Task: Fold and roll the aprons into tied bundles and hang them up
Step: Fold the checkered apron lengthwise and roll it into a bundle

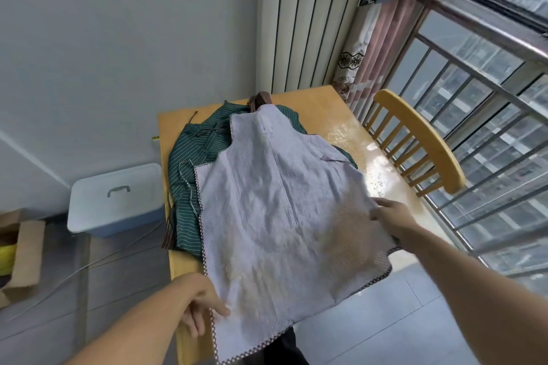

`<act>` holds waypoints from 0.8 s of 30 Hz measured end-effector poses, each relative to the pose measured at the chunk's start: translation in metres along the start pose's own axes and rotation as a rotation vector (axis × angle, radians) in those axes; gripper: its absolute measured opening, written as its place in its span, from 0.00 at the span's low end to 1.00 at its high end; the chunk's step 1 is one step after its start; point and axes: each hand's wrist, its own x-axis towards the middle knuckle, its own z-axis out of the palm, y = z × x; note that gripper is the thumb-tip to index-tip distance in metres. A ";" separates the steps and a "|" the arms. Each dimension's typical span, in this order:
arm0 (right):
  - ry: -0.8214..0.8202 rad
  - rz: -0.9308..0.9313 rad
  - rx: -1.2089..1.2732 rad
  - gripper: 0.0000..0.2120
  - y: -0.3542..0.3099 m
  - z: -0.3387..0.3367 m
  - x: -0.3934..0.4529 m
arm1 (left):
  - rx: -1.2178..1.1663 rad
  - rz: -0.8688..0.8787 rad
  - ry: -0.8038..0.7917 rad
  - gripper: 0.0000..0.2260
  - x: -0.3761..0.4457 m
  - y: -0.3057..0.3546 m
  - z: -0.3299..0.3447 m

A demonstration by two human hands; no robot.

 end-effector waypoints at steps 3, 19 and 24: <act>-0.158 -0.285 0.030 0.23 -0.018 0.058 -0.046 | 0.068 0.055 0.149 0.27 -0.001 0.008 -0.013; -0.512 -0.419 -0.599 0.17 -0.001 0.160 -0.029 | -0.769 0.434 0.546 0.12 0.040 0.054 -0.023; -0.253 -0.236 -0.353 0.27 -0.018 0.151 0.025 | -0.854 0.359 0.578 0.03 0.044 0.056 -0.039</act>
